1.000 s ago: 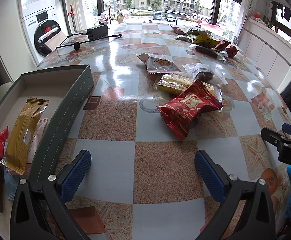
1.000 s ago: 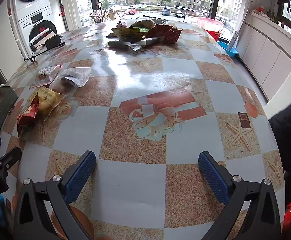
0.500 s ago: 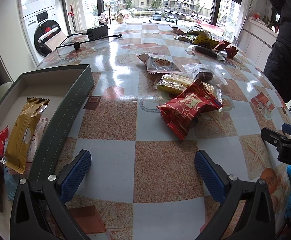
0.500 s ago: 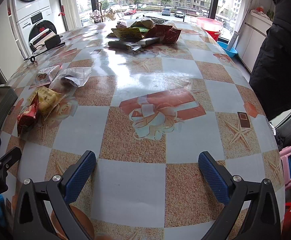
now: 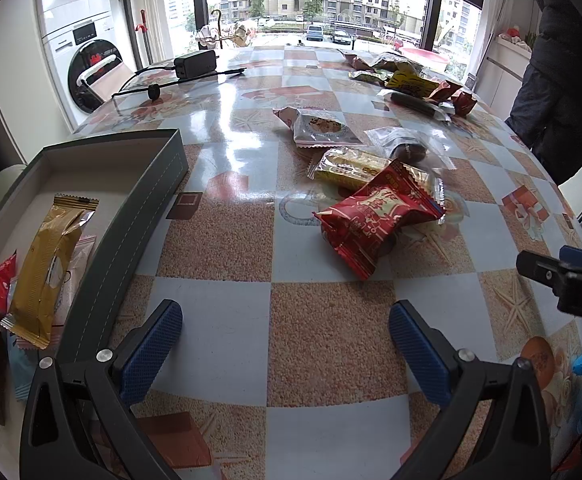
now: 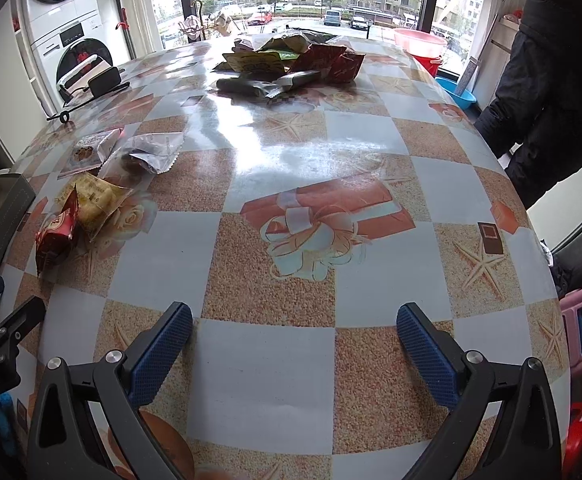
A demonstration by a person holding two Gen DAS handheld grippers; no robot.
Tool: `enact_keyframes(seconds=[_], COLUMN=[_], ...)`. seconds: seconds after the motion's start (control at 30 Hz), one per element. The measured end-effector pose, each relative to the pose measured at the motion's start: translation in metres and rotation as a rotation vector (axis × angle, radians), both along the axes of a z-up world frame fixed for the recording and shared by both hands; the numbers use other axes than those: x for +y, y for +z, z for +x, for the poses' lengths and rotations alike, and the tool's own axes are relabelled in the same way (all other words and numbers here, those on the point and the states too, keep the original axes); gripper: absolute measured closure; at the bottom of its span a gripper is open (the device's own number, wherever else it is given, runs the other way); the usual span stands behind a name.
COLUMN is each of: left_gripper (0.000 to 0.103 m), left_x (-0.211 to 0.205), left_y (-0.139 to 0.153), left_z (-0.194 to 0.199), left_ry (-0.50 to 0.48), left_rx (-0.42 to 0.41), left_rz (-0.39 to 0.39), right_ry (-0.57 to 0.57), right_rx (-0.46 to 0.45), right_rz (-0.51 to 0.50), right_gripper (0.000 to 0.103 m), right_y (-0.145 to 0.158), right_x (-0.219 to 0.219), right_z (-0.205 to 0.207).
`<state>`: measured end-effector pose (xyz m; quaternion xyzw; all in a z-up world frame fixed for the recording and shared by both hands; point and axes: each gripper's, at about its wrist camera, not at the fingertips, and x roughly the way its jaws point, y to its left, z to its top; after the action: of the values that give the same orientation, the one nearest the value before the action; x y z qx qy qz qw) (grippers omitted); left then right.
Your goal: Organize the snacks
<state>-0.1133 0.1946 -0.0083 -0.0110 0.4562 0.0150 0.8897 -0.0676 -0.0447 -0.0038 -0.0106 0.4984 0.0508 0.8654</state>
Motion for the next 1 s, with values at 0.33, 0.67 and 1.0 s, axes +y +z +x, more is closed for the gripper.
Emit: enact_keyframes(seconds=[0.33,0.67,1.0], left_gripper=[0.0,0.0,0.0], left_x=[0.0,0.0,-0.001], left_y=[0.0,0.0,0.0], left_z=[0.0,0.0,0.0], left_ry=[-0.001,0.0,0.0], left_rx=[-0.001,-0.001,0.0], left_rz=[-0.002,-0.001,0.0], right_ry=[-0.018,0.228,0.245], right_rx=[0.102,0.171,0.125], right_rz=[0.249,0.044,-0.002], right_gripper=[0.0,0.0,0.062], right_y=[0.027,0.003,0.008], right_x=[0.074,0.19,0.18], right_z=[0.081,0.146,0.133])
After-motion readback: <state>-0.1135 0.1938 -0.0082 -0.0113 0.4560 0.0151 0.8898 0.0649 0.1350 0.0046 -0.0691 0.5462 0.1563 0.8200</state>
